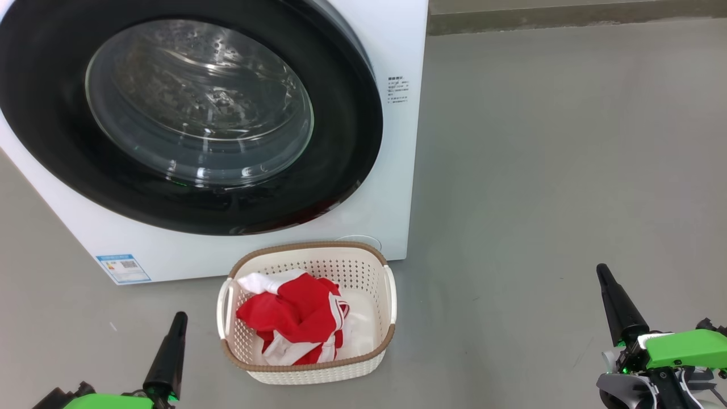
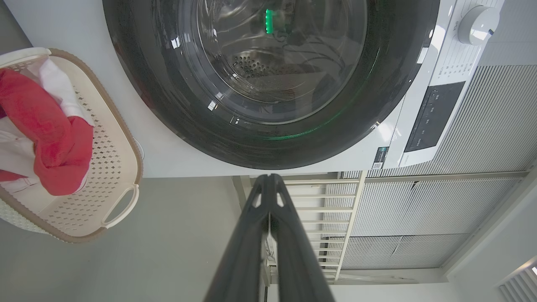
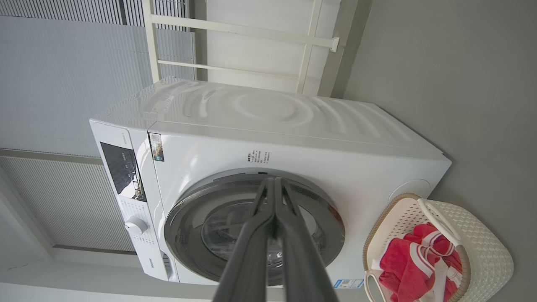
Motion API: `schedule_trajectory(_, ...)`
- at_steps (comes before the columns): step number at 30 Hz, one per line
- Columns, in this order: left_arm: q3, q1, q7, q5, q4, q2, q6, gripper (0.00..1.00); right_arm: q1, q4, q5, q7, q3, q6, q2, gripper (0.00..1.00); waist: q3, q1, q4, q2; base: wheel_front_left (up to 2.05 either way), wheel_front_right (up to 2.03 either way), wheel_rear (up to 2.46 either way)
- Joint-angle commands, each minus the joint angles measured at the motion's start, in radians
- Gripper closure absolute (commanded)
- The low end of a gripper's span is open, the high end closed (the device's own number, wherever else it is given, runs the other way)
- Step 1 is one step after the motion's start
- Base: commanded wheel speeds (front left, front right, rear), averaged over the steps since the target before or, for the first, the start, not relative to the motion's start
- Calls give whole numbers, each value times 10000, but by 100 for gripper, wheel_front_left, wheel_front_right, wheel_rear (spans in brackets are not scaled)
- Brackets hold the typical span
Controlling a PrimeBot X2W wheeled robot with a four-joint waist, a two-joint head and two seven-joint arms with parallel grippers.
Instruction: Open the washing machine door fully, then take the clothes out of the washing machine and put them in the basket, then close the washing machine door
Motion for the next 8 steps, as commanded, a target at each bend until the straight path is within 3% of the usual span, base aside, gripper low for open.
schedule_trajectory(1,330,-394,73,-72,-206,122,-71,100,-429,-244,41,58,174,-7,-145,100,0,0,0,-1,0,0,0)
schedule_trajectory(8,330,-394,73,-72,-206,122,-71,100,-429,-244,41,58,174,-7,-145,100,0,0,0,-1,0,0,0)
